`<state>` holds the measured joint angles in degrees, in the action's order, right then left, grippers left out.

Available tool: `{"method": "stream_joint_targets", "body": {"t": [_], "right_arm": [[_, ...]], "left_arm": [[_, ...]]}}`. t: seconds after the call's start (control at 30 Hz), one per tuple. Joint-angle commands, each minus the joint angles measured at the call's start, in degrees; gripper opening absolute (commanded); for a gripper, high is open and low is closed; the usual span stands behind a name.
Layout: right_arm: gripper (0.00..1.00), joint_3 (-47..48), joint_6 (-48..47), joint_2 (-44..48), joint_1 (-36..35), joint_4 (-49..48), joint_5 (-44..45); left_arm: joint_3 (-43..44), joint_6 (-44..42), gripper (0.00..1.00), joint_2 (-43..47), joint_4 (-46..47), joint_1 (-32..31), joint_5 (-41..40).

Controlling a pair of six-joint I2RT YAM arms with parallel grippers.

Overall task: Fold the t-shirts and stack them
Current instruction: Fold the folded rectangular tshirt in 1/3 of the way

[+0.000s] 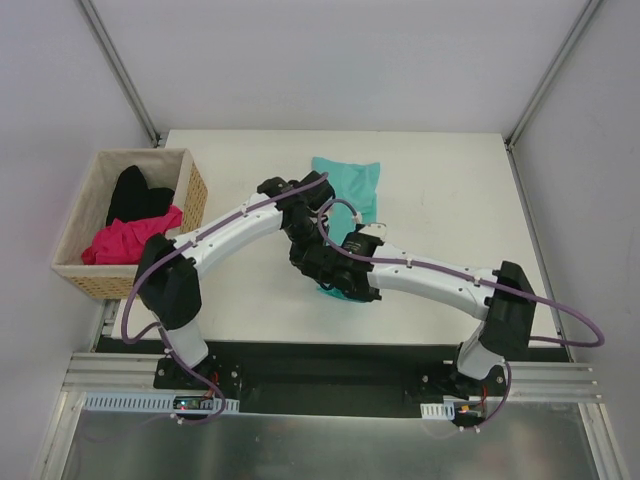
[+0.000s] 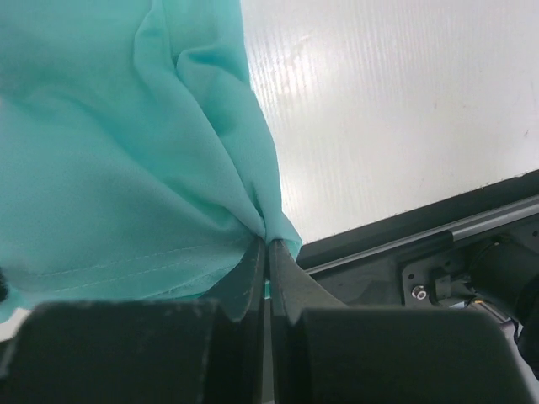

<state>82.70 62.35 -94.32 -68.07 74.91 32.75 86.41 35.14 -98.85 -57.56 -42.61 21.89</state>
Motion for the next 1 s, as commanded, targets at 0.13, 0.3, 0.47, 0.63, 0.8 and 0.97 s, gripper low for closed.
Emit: {"method": "stream_joint_targets", "body": {"t": [0.13, 0.3, 0.47, 0.63, 0.8, 0.97], "right_arm": [[0.01, 4.0, -6.3, -5.3, 4.1, 2.2, 4.7], [0.0, 7.7, -11.2, -8.7, 6.9, 1.3, 6.4], [0.0, 11.4, -15.9, -11.4, 10.7, 0.1, 7.8], [0.01, 15.3, -20.8, -13.7, 13.8, -0.6, 9.8], [0.0, 19.9, -25.3, -16.8, 17.1, -1.9, 10.1], [0.01, 22.4, -30.5, -19.8, 19.8, -4.0, 8.5]], "left_arm": [[5.8, -5.4, 0.0, -3.3, -3.5, 6.4, -2.0], [9.7, -7.3, 0.0, -5.7, -4.4, 9.9, -2.3], [14.6, -8.8, 0.0, -8.9, -5.5, 10.7, -2.1], [18.2, -9.7, 0.0, -12.8, -6.0, 11.2, -1.1], [22.2, -10.9, 0.0, -16.7, -6.6, 12.1, -0.2], [25.6, -11.8, 0.0, -19.9, -6.9, 14.2, 0.6]]}}
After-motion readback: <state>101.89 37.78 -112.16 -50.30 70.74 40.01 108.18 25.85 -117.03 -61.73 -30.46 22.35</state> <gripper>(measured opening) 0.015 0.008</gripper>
